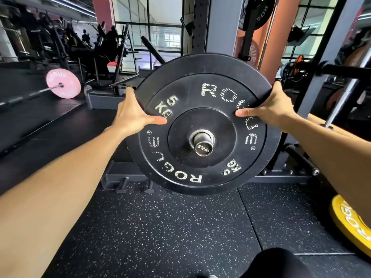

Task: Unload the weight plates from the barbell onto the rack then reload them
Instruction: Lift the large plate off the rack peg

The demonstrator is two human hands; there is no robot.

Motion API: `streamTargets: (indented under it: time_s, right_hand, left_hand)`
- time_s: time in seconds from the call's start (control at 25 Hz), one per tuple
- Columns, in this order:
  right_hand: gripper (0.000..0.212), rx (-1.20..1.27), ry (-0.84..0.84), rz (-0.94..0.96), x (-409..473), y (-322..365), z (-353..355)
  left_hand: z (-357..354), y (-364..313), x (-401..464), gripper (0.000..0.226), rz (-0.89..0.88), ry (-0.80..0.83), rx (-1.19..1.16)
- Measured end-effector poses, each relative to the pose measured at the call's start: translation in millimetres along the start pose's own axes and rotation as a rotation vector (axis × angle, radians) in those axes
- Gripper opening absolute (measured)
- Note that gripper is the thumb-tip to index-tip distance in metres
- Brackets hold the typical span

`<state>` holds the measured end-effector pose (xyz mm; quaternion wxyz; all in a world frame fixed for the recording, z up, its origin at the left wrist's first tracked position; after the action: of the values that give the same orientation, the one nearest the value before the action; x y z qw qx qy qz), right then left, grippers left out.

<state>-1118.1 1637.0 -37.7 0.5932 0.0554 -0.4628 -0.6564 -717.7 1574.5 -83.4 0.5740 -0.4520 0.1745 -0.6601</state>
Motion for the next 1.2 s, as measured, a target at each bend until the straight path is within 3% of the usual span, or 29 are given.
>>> streamTargets:
  time_s: [0.56, 0.92, 1.04, 1.2]
  right_hand:
    - [0.105, -0.05, 0.108, -0.006, -28.6, 16.3, 30.5]
    - [0.121, 0.091, 0.058, 0.146, 35.4, 119.0, 113.3]
    - [0.1, 0.199, 0.101, 0.211, 77.0, 138.7, 126.3]
    - [0.07, 0.2, 0.177, 0.194, 144.7, 160.0, 144.9]
  left_hand:
    - [39.4, -43.1, -42.4, 0.108, -0.001, 0.023, 0.114]
    - [133.4, -170.9, 3.8, 0.11, -0.125, -0.107, 0.049]
    - [148.9, -211.5, 42.1, 0.099, -0.16, -0.134, 0.026]
    - [153.7, -262.3, 99.1, 0.105, -0.123, -0.101, 0.014]
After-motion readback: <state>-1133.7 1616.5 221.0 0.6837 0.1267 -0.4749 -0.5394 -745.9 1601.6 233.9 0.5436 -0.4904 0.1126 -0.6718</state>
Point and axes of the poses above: each hand's wrist, its own x-axis towards the middle knuckle, its own z-axis out of the back of the hand, y = z × x, the point moved 10 cm from there along x, towards the middle knuckle, and after that the axes turned 3 degrees about z, right-handed, at the moved point
